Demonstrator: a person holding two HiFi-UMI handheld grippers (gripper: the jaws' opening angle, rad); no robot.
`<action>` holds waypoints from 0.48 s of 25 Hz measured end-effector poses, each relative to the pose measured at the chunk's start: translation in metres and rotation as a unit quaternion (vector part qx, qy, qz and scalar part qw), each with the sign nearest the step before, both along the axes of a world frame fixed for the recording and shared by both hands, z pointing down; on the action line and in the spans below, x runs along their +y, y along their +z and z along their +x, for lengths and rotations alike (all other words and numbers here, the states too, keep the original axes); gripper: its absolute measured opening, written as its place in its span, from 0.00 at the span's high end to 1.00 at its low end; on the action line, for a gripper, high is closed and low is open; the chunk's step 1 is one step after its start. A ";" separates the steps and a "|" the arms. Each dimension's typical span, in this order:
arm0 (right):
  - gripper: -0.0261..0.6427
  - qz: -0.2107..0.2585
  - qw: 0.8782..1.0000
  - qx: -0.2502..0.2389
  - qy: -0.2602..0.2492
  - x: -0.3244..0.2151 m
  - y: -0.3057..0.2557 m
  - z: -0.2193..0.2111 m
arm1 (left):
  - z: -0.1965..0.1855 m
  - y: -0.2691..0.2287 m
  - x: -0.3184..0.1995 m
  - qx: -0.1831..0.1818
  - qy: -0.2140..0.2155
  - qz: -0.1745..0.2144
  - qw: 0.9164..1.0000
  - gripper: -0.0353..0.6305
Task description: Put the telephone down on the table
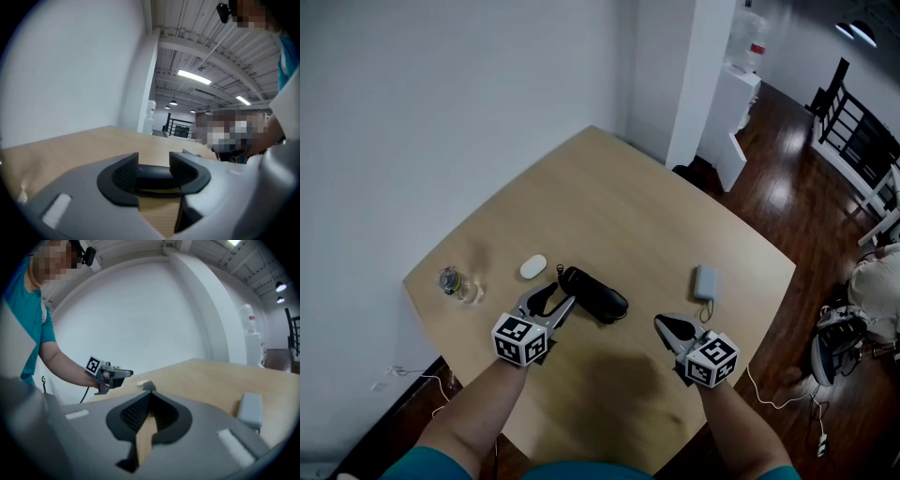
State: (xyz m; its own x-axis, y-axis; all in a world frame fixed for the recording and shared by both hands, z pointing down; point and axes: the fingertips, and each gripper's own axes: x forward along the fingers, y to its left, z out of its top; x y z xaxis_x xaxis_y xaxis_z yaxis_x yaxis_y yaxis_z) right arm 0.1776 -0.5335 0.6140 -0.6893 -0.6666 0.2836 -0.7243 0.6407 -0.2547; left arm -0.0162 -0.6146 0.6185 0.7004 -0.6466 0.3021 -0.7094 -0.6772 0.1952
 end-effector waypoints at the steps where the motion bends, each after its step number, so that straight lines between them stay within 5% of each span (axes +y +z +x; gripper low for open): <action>1: 0.96 0.004 1.000 -0.001 0.001 0.004 -0.005 0.001 | -0.002 -0.006 0.010 0.006 -0.003 0.001 1.000 0.63; 12: 0.96 0.040 0.999 -0.013 -0.020 0.073 -0.061 0.010 | -0.020 -0.080 0.143 0.025 -0.036 0.025 0.999 0.78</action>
